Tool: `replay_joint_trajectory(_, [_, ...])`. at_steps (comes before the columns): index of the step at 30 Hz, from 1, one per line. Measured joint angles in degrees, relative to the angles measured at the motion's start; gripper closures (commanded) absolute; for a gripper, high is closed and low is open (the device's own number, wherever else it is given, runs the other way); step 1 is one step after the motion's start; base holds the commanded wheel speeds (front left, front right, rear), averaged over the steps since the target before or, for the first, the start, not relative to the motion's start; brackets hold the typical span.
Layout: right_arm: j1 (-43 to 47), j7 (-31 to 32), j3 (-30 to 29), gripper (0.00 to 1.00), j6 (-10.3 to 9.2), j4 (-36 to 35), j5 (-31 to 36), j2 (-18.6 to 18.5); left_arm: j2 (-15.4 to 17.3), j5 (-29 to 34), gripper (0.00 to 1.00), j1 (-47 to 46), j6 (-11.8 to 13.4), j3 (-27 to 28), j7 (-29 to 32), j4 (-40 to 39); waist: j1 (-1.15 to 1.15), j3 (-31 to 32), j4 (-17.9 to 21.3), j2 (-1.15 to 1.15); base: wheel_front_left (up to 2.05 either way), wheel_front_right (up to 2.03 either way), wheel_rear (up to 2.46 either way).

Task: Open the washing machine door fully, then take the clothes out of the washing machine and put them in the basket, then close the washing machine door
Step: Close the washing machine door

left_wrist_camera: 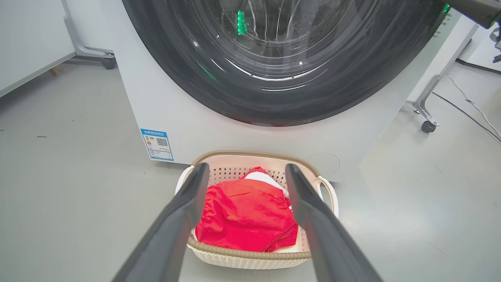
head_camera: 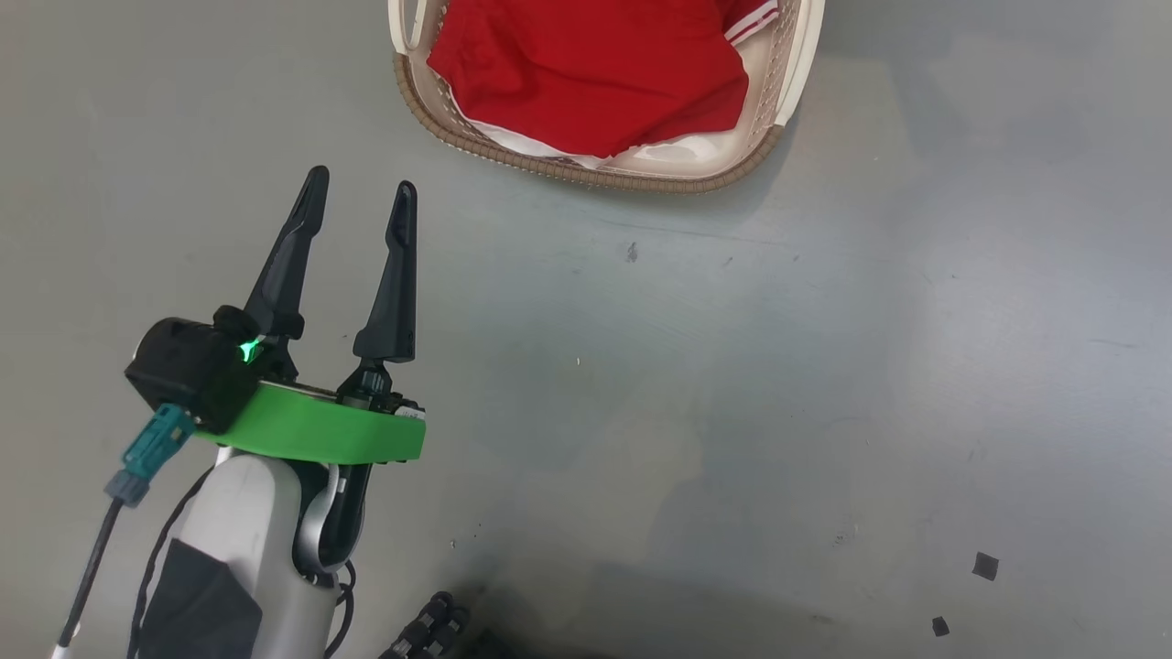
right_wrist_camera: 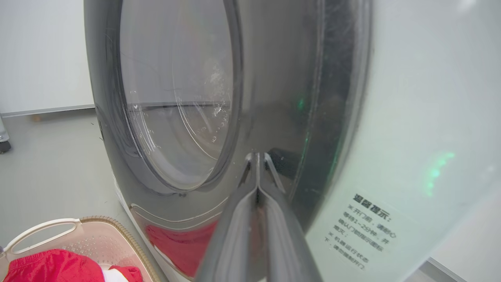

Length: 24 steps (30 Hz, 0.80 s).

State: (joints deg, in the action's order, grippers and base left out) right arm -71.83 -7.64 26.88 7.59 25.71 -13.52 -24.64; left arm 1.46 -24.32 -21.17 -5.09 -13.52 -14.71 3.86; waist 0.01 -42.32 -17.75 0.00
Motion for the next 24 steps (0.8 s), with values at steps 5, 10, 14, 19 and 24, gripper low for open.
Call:
replay_joint_trajectory(5, [-0.95, -0.70, -0.51, 1.00, 0.46, 1.25, 0.05, 0.24, -0.01, -0.73, 0.00, -0.19, 0.26, -0.21, 0.00, 0.15, 0.00, -0.28, -0.16, 0.00, 0.00, 0.00, 0.00])
replay_joint_trajectory(10, [-1.77, -1.29, -0.38, 1.00, 0.60, 2.56, 0.05, 0.85, -0.02, -0.98, 0.00, -0.76, 0.33, -0.25, 0.00, 0.34, 0.00, -0.39, -0.12, 0.00, 0.00, 0.00, 0.00])
replay_joint_trajectory(14, [-2.19, -2.04, -0.15, 1.00, 0.60, 3.61, 0.05, 1.25, -0.03, -0.98, 0.00, -1.13, 0.51, -0.25, 0.00, 0.49, 0.00, -0.36, 0.04, 0.00, 0.00, 0.00, 0.00])
replay_joint_trajectory(19, [-2.13, -3.61, 0.22, 1.00, 0.60, 5.44, 0.05, 1.36, -0.07, -0.98, 0.00, -1.45, 0.52, -0.65, 0.00, 1.22, 0.00, 0.19, 0.15, 0.00, 0.00, 0.00, 0.00])
replay_joint_trajectory(24, [-0.50, -5.14, 0.74, 1.00, 0.33, 7.79, 0.05, 1.36, -0.08, -0.94, 0.00, -1.47, 0.51, -0.15, -0.01, 2.10, 0.00, 1.77, 0.42, 0.00, 0.00, 0.00, 0.00])
